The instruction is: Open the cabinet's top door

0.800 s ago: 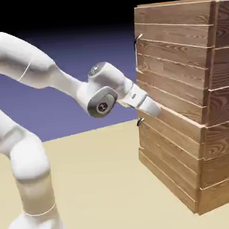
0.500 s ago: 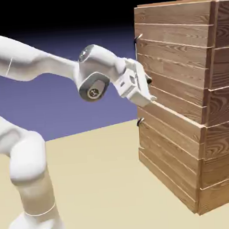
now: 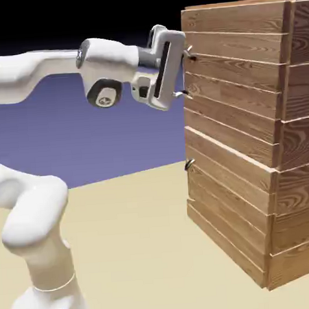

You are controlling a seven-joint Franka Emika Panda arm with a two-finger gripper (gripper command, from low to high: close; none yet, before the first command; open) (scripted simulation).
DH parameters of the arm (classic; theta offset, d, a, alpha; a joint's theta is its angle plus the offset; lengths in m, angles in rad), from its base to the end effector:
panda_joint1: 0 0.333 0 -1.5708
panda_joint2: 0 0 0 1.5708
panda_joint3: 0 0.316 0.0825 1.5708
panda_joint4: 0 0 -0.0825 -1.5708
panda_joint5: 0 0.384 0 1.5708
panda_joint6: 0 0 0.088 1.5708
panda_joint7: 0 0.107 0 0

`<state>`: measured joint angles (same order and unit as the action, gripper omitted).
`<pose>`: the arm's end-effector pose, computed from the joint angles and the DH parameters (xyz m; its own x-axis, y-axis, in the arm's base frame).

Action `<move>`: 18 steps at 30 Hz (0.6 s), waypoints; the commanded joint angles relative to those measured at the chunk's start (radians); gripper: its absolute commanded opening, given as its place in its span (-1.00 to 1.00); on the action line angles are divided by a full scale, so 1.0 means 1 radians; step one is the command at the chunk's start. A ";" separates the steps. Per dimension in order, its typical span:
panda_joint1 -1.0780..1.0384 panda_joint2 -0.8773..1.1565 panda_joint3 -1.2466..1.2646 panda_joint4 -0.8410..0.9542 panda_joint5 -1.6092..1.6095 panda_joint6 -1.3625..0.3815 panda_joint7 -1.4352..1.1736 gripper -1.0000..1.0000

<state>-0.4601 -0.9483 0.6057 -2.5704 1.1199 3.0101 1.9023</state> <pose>0.3347 0.0596 0.6383 -0.2290 -0.5429 -0.8080 -0.0759 0.8375 -0.5412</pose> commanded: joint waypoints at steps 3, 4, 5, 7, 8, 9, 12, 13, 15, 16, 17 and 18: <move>-0.053 -0.043 0.068 0.027 0.126 -0.003 0.131 0.00; -0.071 -0.057 0.091 0.036 0.168 -0.004 0.174 0.00; -0.088 -0.071 0.113 0.045 0.210 -0.005 0.218 0.00; -0.124 -0.099 0.159 0.063 0.294 -0.007 0.305 0.00; -0.141 -0.113 0.182 0.072 0.336 -0.008 0.348 0.00; -0.159 -0.128 0.204 0.081 0.378 -0.009 0.392 0.00; -0.212 -0.170 0.272 0.108 0.503 -0.012 0.522 0.00; -0.230 -0.184 0.295 0.117 0.545 -0.013 0.566 0.00; -0.265 -0.213 0.340 0.135 0.629 -0.015 0.653 0.00; -0.283 -0.227 0.363 0.144 0.671 -0.016 0.696 0.00; -0.301 -0.241 0.386 0.153 0.713 -0.017 0.740 0.00; -0.318 -0.255 0.408 0.162 0.755 -0.018 0.783 0.00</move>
<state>-0.7784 -1.2034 1.0141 -2.4089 1.8750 2.9920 2.6853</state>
